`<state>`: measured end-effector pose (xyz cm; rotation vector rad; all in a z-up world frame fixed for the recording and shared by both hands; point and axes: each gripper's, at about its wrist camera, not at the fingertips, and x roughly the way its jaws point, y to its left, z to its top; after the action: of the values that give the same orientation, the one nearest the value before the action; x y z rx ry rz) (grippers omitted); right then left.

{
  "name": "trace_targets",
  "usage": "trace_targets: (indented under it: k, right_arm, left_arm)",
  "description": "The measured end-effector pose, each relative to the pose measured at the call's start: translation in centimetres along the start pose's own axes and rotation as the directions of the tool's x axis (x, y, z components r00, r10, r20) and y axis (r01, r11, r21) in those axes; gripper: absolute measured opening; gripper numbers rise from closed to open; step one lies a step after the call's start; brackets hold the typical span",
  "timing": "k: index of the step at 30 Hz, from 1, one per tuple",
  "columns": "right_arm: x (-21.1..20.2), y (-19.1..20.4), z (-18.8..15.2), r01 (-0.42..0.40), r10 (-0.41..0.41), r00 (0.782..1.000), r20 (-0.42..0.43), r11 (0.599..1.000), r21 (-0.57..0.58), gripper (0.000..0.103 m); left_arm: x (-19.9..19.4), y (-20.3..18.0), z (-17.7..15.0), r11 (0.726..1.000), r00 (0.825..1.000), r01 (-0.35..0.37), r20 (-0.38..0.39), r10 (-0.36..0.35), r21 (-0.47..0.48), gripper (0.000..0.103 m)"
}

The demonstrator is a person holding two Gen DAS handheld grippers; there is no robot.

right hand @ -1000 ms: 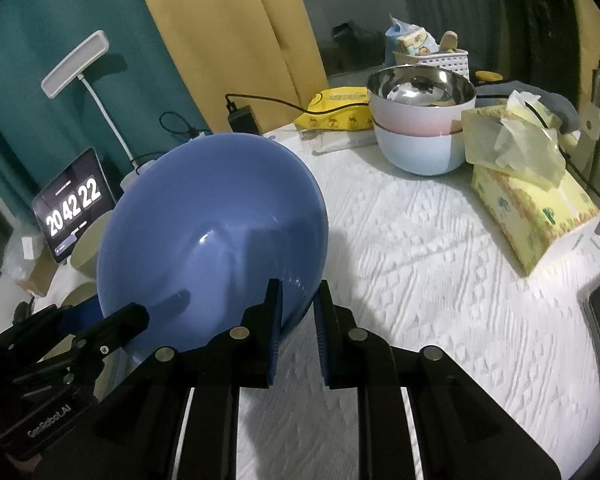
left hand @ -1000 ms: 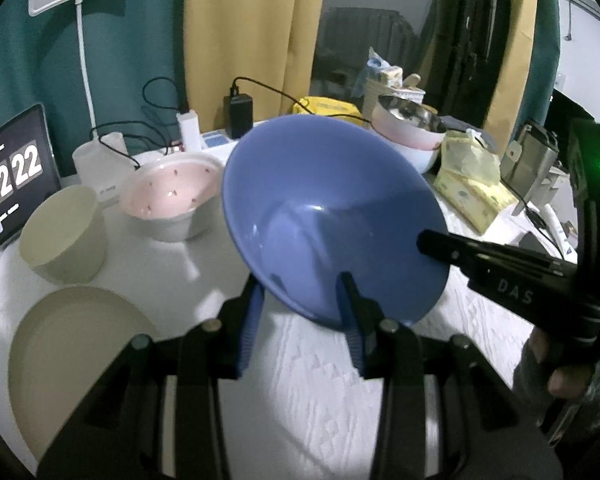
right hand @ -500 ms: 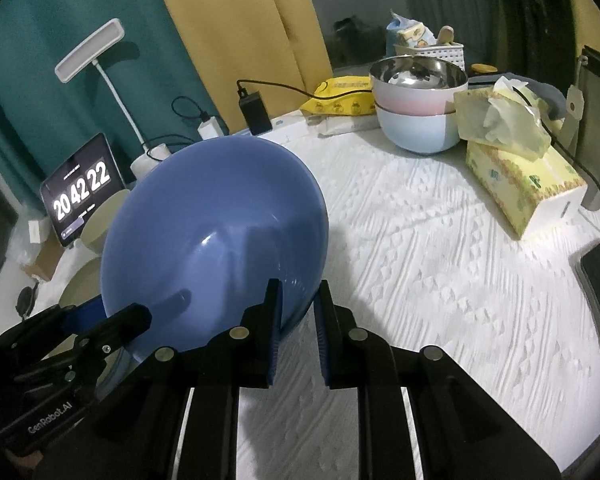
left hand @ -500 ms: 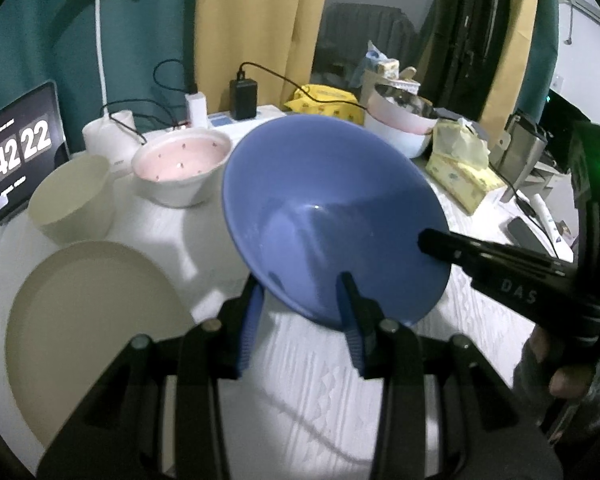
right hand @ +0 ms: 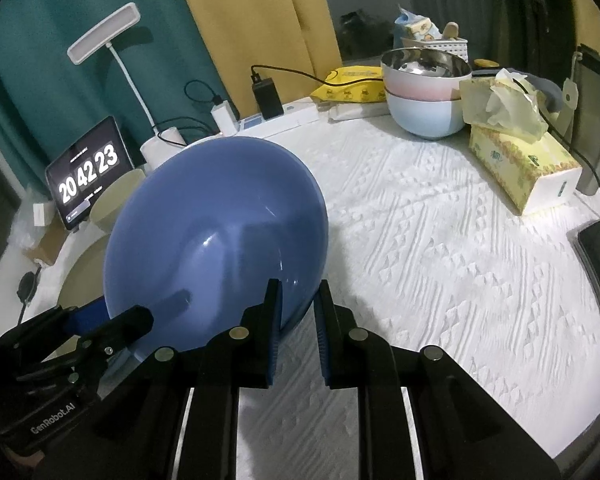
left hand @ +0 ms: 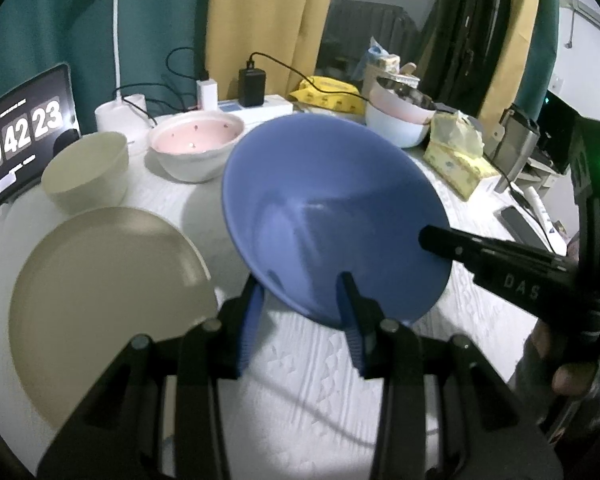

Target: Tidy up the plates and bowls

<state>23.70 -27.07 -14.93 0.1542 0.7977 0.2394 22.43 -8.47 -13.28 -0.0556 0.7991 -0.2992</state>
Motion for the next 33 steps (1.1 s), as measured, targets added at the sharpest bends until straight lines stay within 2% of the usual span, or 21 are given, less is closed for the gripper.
trace_targets:
  k: [14,23,33]
  right_arm:
    - [-1.3,0.5,-0.4,0.034,-0.034,0.999,-0.022,0.999,0.024,0.017]
    - [-2.3,0.1,-0.1,0.064,-0.063,0.998,-0.010,0.997,0.041,0.017]
    - [-3.4,0.4,0.9,0.080,-0.081,0.996,0.024,0.996,0.043,0.021]
  left_arm:
    - [-0.8,0.0,-0.5,1.000,1.000,0.027,-0.017,-0.026,0.008,0.040]
    - [-0.8,-0.4,-0.6,0.999,0.999,0.017,-0.031,-0.016,0.038,0.042]
    - [-2.6,0.7,-0.1,1.000,1.000,-0.015,0.023,0.015,0.019,0.047]
